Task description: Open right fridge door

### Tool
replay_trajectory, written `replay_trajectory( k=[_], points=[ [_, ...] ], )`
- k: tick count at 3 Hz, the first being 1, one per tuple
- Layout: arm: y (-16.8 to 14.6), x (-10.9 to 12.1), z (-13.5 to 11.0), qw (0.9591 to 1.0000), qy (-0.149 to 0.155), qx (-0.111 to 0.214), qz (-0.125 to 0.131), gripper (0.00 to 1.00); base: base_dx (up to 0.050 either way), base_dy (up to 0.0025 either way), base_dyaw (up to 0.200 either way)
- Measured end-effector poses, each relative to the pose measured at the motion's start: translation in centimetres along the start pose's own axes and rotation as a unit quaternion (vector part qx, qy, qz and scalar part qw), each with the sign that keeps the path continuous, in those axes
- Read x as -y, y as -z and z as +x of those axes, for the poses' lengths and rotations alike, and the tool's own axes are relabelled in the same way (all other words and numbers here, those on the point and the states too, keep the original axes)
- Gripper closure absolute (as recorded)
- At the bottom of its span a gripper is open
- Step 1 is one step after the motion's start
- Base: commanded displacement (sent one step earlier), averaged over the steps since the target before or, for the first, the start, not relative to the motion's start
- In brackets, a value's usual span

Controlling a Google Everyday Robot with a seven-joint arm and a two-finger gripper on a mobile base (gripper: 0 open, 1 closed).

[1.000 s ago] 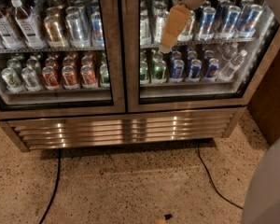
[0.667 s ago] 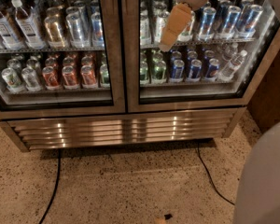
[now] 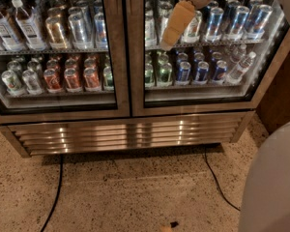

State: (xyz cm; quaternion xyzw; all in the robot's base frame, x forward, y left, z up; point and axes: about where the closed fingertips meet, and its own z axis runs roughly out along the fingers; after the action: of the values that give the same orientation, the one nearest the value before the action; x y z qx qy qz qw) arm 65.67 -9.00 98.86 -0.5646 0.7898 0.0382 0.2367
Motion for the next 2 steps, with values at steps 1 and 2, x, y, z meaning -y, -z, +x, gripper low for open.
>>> replay_trajectory(
  k=[1,2],
  points=[
    [-0.5,0.2,-0.1,0.9986,-0.012,0.041,-0.030,0.00,0.000,0.00000,0.000],
    [-0.4,0.1,-1.5,0.9969,-0.011,0.068,-0.039,0.00,0.000,0.00000,0.000]
  ],
)
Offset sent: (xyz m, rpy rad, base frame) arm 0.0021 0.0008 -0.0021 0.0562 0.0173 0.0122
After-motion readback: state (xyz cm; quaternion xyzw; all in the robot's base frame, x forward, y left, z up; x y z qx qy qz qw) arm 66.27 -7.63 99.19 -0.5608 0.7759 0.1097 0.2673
